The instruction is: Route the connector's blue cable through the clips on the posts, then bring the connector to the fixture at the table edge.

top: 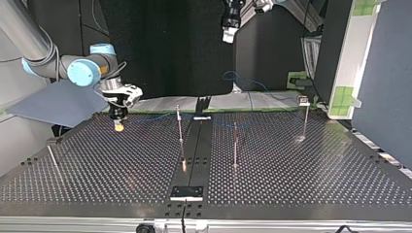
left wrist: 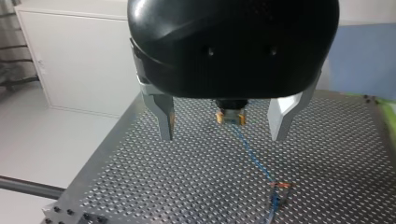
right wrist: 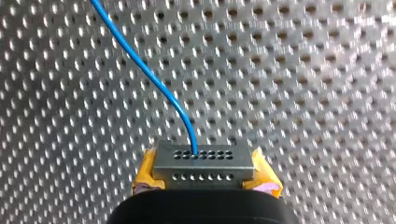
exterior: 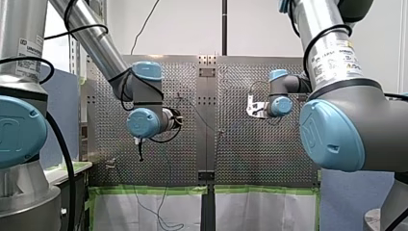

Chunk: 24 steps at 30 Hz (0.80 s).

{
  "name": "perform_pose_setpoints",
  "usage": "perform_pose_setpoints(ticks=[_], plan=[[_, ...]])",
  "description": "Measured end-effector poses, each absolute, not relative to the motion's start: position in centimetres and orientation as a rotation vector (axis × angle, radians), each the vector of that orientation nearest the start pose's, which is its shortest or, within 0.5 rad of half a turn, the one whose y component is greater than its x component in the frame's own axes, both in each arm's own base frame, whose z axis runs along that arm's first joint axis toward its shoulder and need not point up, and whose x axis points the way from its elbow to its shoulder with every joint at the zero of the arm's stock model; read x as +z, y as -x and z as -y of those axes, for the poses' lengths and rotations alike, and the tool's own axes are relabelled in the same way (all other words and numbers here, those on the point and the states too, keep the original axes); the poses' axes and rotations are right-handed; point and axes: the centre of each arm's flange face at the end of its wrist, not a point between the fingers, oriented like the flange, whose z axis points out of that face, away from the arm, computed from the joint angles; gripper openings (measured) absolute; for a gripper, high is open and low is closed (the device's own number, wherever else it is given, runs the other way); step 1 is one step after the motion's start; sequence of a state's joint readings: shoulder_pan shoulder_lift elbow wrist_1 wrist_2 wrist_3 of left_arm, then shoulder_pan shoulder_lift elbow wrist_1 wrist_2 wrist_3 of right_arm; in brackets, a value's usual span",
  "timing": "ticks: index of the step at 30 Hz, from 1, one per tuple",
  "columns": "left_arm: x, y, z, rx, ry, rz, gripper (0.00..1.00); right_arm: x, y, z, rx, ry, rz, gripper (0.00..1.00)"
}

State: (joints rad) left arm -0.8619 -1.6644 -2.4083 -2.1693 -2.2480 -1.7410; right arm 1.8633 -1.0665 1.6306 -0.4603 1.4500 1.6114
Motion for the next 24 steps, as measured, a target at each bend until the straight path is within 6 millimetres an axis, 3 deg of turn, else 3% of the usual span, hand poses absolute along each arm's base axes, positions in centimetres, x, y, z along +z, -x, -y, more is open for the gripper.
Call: perform_pose_setpoints(ticks=[13,24], plan=[[16.4,-16.9,30.4,-0.278,-0.002,-1.569,1.0,27.5,-26.3,56.8,1.407,-1.418,1.111,0.0],[16.7,-17.4,30.6,-0.279,0.015,-1.559,1.0,31.5,-22.0,56.8,1.352,-1.424,1.052,0.0]])
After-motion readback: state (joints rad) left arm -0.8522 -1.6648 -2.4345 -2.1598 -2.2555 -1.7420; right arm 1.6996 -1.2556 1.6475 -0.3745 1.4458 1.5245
